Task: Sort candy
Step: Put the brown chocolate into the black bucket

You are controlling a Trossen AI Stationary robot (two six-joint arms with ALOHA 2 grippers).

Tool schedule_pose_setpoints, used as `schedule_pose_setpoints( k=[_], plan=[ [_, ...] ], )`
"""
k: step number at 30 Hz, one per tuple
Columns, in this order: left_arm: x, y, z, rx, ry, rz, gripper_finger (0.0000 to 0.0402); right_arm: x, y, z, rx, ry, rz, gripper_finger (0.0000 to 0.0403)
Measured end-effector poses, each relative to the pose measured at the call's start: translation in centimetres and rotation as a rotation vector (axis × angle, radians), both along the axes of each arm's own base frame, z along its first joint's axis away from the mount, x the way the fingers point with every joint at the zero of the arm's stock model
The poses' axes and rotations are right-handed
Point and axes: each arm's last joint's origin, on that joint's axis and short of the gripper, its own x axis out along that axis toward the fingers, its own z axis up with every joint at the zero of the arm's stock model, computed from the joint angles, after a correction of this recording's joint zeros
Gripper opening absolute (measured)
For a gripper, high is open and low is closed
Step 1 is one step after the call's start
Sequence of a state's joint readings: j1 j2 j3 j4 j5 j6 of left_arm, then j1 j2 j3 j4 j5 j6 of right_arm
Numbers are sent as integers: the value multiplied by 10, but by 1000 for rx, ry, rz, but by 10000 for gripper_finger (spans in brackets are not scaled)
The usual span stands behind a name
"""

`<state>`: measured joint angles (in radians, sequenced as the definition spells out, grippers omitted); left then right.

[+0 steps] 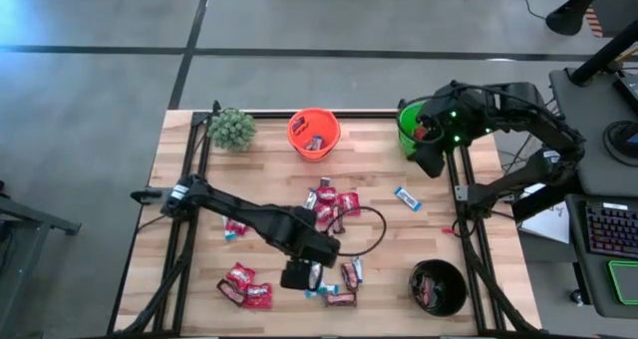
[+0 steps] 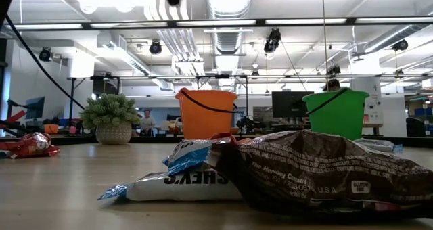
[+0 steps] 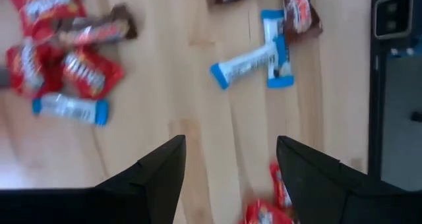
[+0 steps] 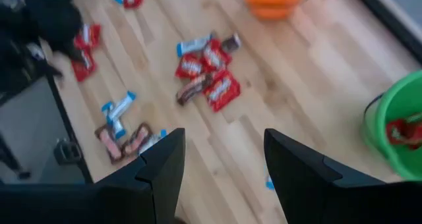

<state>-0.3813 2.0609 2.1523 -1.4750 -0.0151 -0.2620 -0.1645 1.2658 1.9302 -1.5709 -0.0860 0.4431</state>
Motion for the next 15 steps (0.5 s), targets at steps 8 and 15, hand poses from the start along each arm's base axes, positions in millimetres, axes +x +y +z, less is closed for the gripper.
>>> schedule_pose_setpoints(
  k=[8,15],
  plan=[
    [-31,14,48,-4,-117,110,220,16,25,-44,55,113,47,196],
    [-55,23,74,38,-192,140,220,48,64,-77,91,83,90,196]
  ],
)
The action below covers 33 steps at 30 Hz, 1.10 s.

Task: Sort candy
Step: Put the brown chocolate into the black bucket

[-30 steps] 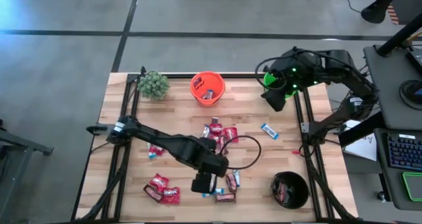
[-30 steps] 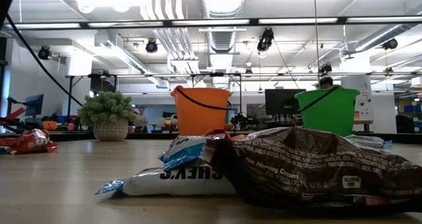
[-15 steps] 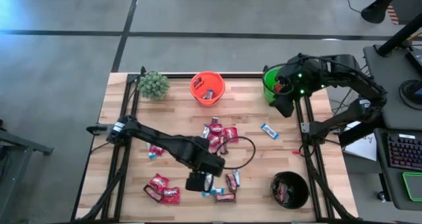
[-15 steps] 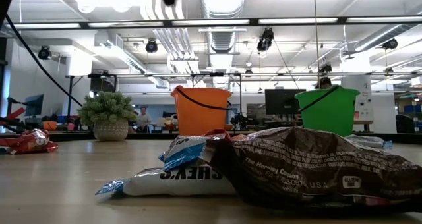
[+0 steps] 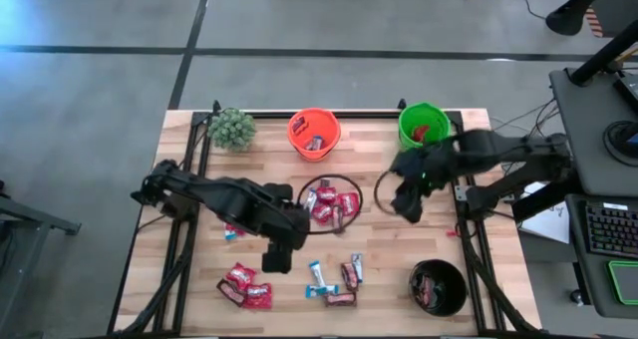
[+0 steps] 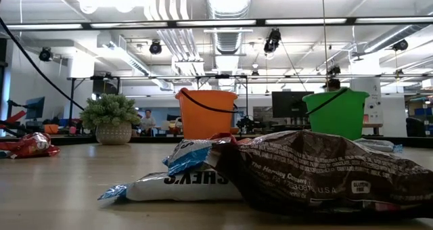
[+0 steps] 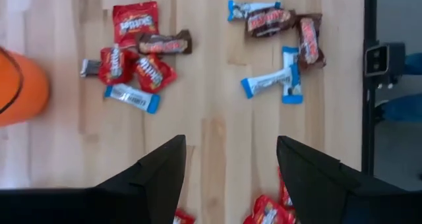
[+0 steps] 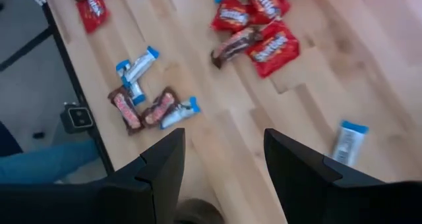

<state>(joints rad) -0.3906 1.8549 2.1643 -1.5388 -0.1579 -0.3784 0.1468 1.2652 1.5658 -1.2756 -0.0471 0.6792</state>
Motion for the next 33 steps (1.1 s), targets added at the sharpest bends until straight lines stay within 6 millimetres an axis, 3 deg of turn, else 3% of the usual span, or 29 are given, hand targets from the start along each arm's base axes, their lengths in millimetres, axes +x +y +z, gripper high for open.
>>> schedule_pose_setpoints(
  k=[10,20,33],
  plan=[
    [-27,0,20,18,-33,-87,220,46,41,-34,20,14,26,196],
    [-60,14,32,1,-63,-80,220,83,79,-61,53,-43,93,196],
    [-100,30,21,-26,-21,17,220,116,99,-97,56,35,180,196]
  ],
)
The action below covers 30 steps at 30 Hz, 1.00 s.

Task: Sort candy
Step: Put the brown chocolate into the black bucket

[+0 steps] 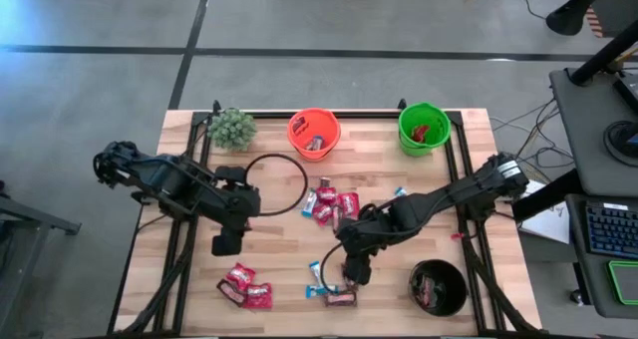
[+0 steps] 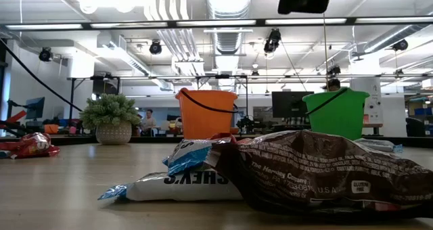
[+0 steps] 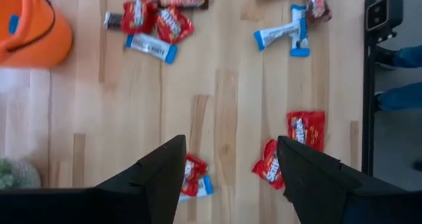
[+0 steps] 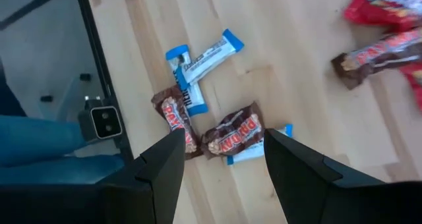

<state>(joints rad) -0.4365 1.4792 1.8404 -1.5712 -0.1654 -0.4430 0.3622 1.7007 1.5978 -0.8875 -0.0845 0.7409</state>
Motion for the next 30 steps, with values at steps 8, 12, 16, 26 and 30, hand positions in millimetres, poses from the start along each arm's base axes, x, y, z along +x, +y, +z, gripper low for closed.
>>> schedule_pose_setpoints(
  k=[8,12,16,26,30],
  plan=[
    [-16,7,-10,-13,30,59,220,17,10,-28,52,42,92,196],
    [-22,9,-7,-50,19,95,220,25,15,-42,110,63,147,196],
    [-27,12,-3,-89,6,149,220,29,19,-54,109,84,178,196],
    [-36,14,2,-198,17,236,220,37,26,-78,85,108,245,196],
    [-37,13,2,-246,43,244,220,40,27,-89,79,131,254,196]
  ],
)
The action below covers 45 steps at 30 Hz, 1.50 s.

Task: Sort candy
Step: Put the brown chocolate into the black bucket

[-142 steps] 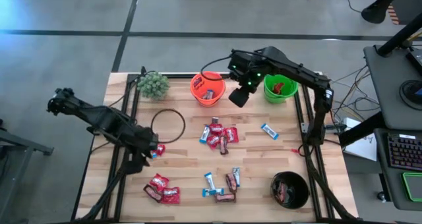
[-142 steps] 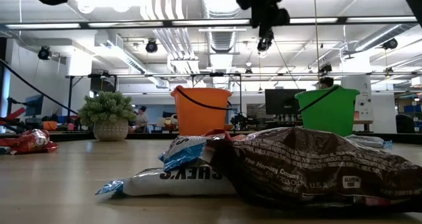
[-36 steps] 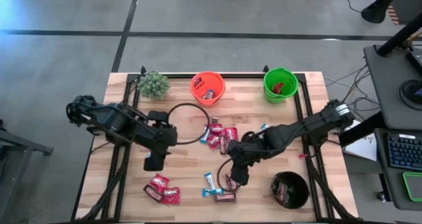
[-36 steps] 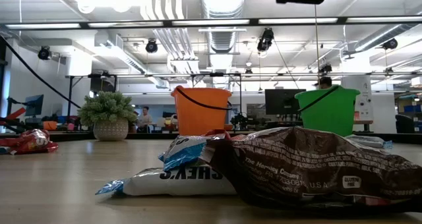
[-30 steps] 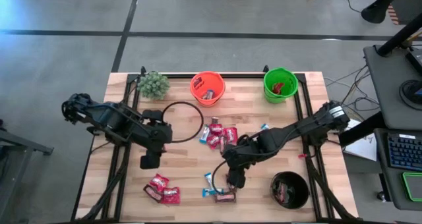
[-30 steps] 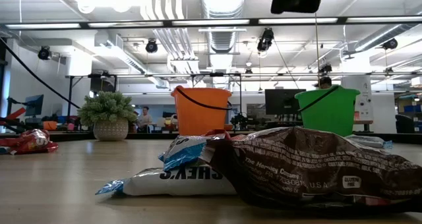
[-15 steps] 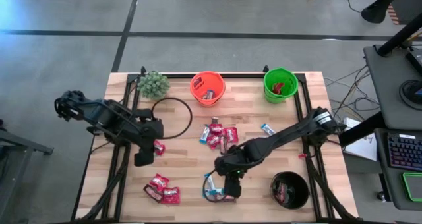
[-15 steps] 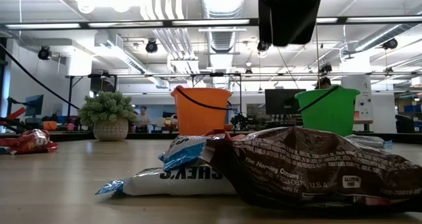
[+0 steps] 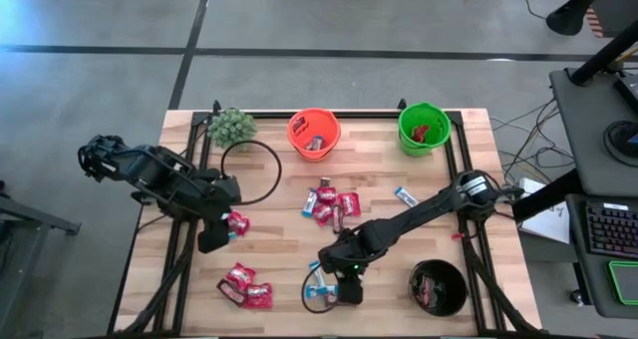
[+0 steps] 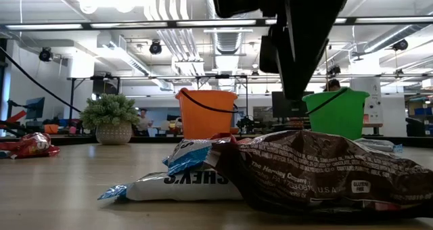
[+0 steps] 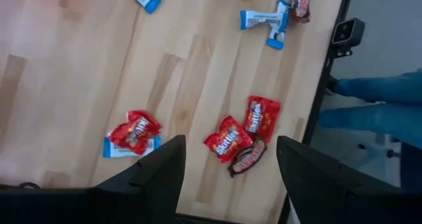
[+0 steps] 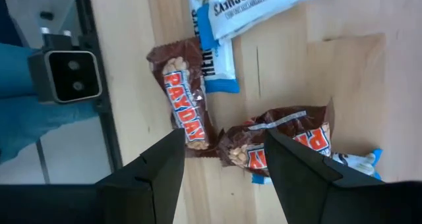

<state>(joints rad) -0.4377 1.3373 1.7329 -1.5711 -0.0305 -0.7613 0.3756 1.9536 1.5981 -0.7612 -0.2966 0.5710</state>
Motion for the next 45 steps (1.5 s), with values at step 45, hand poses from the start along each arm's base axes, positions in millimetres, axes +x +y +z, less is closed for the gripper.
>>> schedule_pose_setpoints(
  k=[45],
  plan=[
    [-2,-1,1,-99,40,143,220,-9,19,-39,-30,-178,179,196]
  ],
)
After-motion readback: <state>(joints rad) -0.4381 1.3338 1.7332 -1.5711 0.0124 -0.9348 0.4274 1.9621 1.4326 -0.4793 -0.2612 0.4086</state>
